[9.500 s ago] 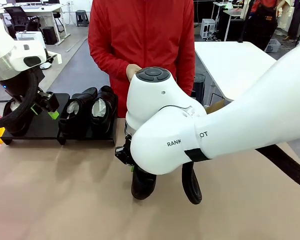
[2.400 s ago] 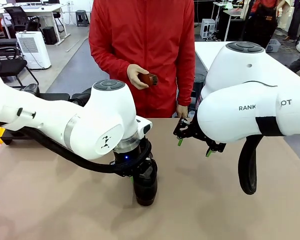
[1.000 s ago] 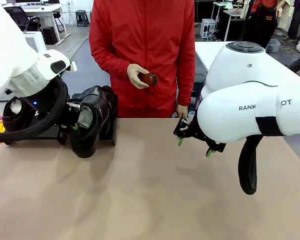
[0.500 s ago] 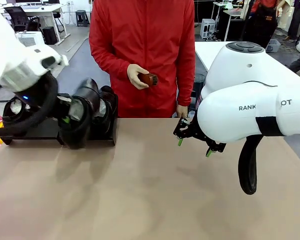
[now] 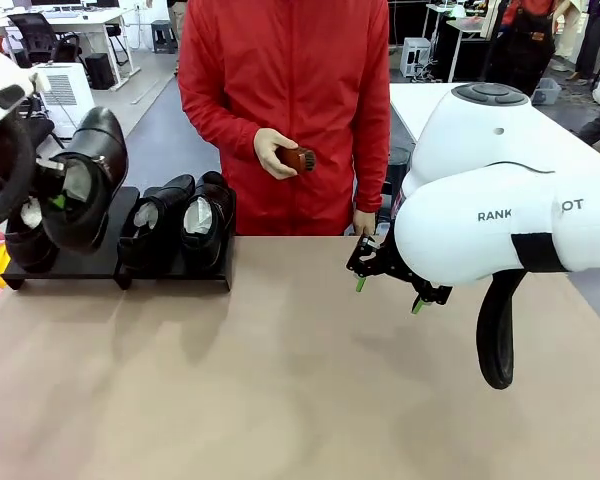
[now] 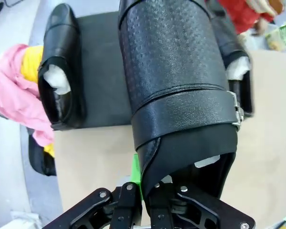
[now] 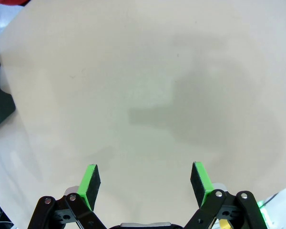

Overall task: Organize the shoes by placing them on the stand.
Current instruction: Place the Shoe from the middle of the table onto the Shoes Stand.

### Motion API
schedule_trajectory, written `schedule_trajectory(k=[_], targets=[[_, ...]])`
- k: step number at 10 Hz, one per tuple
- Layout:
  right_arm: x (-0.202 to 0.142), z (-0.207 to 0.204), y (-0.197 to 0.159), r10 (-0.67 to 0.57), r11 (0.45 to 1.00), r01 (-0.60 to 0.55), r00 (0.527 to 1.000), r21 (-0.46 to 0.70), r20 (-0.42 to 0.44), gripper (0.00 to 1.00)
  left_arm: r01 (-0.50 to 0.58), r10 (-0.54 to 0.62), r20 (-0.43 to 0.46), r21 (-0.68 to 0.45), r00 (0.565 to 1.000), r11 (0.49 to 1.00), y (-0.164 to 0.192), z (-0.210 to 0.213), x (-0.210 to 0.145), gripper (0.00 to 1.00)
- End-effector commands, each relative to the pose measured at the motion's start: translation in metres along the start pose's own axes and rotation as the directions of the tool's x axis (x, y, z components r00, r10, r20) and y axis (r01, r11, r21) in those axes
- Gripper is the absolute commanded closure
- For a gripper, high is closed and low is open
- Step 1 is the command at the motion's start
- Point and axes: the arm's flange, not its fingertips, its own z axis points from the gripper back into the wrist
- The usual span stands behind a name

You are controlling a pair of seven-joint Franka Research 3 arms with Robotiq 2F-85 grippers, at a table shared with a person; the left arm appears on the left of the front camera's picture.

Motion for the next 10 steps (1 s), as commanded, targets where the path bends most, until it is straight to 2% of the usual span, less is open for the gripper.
schedule_trajectory(k=[1, 4, 10], targets=[[0.0, 0.002, 0.0, 0.014, 1.0, -0.014, 1.0, 0.001, 0.003, 0.0, 0.019, -0.018, -0.033, 0.043, 0.999, 0.999, 0.013, -0.039, 0.016, 1.0], [0.0, 0.002, 0.0, 0.014, 1.0, -0.014, 1.0, 0.001, 0.003, 0.0, -0.018, 0.02, -0.033, 0.058, 0.999, 0.998, 0.038, -0.065, 0.025, 1.0], [0.0, 0.002, 0.0, 0.014, 1.0, -0.014, 1.0, 0.001, 0.003, 0.0, -0.08, 0.079, 0.016, 0.051, 0.997, 0.996, 0.06, -0.106, 0.033, 1.0]])
